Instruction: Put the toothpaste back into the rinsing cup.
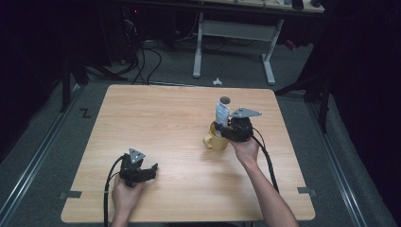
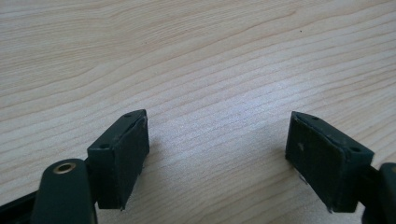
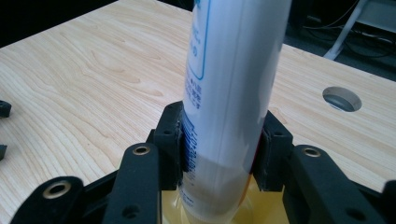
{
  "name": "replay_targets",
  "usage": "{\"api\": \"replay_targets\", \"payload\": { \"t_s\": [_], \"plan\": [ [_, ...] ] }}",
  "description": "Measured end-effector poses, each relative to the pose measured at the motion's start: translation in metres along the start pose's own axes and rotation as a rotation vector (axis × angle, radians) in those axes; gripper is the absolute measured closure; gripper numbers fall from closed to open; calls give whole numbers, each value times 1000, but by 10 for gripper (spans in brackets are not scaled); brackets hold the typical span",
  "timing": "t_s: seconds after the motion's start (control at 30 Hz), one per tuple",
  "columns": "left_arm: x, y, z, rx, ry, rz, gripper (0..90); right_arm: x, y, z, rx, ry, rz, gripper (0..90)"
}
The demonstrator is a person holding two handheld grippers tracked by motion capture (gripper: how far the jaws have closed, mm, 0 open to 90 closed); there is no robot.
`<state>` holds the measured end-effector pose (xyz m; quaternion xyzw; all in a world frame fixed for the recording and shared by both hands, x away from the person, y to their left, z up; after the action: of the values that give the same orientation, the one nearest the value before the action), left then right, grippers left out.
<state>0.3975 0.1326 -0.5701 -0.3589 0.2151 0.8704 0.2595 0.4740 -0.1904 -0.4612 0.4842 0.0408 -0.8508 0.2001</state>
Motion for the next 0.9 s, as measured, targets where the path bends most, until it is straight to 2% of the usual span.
{"api": "replay_targets", "payload": {
  "t_s": [0.6,0.9],
  "plan": [
    [0,0,0,0,1,0,221,14,3,-10,10,-60,-16,603],
    [0,0,0,0,-1,-2,221,17,4,-15,8,-71,-20,603]
  ]
}}
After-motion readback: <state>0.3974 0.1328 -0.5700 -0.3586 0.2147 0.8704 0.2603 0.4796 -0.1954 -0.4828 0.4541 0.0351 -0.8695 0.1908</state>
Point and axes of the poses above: each handheld gripper's, and its own axes: z roughly backward along the jaws, x roughly out of its underside, y roughly to its right, the point moved 5 cm from there along -z, roughly forward along the jaws, and after that the axes turned 15 degrees about x, right-handed, at the moved point
